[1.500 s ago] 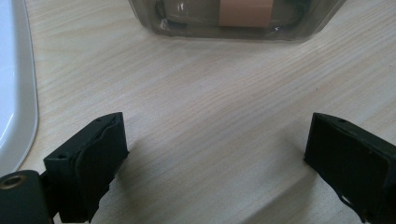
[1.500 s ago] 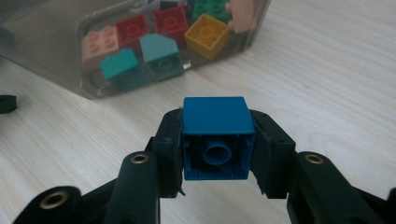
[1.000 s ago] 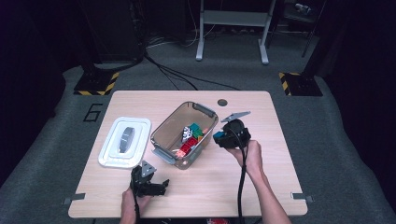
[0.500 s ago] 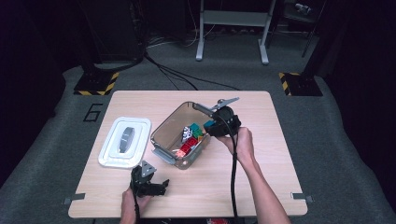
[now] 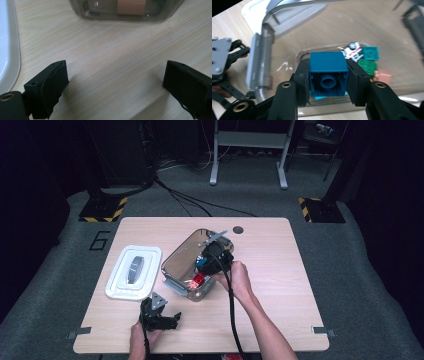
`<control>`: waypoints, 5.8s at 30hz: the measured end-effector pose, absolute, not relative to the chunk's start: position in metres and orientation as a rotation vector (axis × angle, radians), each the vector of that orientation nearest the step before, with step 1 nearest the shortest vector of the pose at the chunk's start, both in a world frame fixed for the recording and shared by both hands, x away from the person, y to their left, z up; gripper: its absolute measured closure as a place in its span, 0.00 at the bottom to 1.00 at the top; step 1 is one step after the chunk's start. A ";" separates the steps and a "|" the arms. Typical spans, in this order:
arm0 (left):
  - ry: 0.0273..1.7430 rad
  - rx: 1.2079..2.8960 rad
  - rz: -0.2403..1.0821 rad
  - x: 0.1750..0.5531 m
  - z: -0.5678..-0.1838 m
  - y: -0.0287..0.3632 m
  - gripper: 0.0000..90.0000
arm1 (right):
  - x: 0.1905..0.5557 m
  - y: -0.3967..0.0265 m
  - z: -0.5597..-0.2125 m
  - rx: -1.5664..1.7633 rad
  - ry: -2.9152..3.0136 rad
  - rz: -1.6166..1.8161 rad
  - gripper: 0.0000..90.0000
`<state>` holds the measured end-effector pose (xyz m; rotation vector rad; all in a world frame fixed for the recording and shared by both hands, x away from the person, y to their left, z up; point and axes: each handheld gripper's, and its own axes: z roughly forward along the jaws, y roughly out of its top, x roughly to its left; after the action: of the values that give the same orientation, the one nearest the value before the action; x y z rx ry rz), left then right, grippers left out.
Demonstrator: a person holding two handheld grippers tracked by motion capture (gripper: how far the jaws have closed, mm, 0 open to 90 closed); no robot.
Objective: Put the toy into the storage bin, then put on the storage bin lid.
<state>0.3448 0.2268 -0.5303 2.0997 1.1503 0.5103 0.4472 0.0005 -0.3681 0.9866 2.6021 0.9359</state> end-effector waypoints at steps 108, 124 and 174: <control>1.278 2.024 0.503 0.363 -0.499 0.257 0.00 | 0.377 -0.211 -0.530 1.482 2.058 0.876 0.00; 1.404 1.909 0.608 0.412 -0.474 0.299 0.03 | 0.378 -0.211 -0.530 1.472 2.068 0.874 0.00; 1.439 1.923 0.707 0.466 -0.462 0.346 0.75 | 0.378 -0.211 -0.530 1.471 2.068 0.874 0.00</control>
<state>0.4657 0.3464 -0.4617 1.9230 1.4390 0.7068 0.3784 -0.2114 -0.5301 1.4715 2.0676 0.8742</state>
